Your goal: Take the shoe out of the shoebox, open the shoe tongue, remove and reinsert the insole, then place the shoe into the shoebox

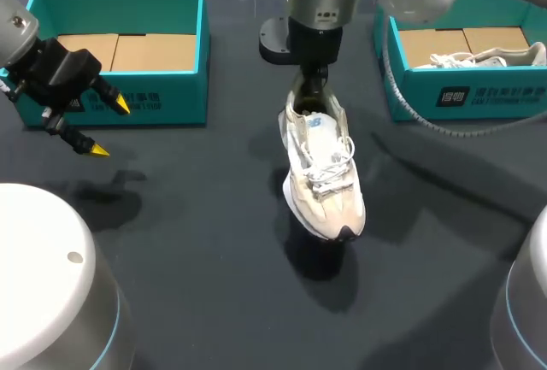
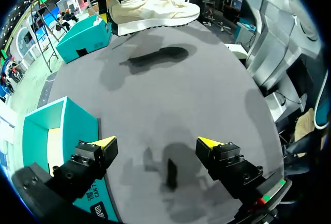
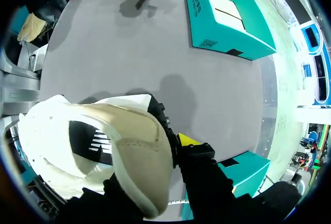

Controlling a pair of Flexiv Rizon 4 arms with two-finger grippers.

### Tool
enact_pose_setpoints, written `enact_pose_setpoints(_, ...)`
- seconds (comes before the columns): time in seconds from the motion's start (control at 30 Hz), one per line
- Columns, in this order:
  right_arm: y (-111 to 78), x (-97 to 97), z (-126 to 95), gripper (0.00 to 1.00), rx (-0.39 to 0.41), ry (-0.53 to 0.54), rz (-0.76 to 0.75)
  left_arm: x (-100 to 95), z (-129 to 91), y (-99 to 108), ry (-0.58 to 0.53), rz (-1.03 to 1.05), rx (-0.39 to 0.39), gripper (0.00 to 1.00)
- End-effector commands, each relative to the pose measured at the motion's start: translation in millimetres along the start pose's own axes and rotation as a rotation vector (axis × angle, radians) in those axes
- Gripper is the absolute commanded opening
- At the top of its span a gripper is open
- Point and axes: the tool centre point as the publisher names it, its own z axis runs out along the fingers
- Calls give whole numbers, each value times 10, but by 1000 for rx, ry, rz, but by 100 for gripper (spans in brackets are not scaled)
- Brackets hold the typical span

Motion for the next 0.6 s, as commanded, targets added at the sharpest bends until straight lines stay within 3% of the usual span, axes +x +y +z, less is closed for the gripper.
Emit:
enact_pose_setpoints(0.03,-57,-100,-117,0,57,-26,19,5,-4,-1,1,0,-3,100)
enact_pose_setpoints(0.37,-503,-502,-623,0,134,-116,80,5,-4,-1,1,0,-3,100)
enact_pose_setpoints(0.6,-858,-784,-721,0,140,-131,54,5,-4,-1,1,0,-3,100)
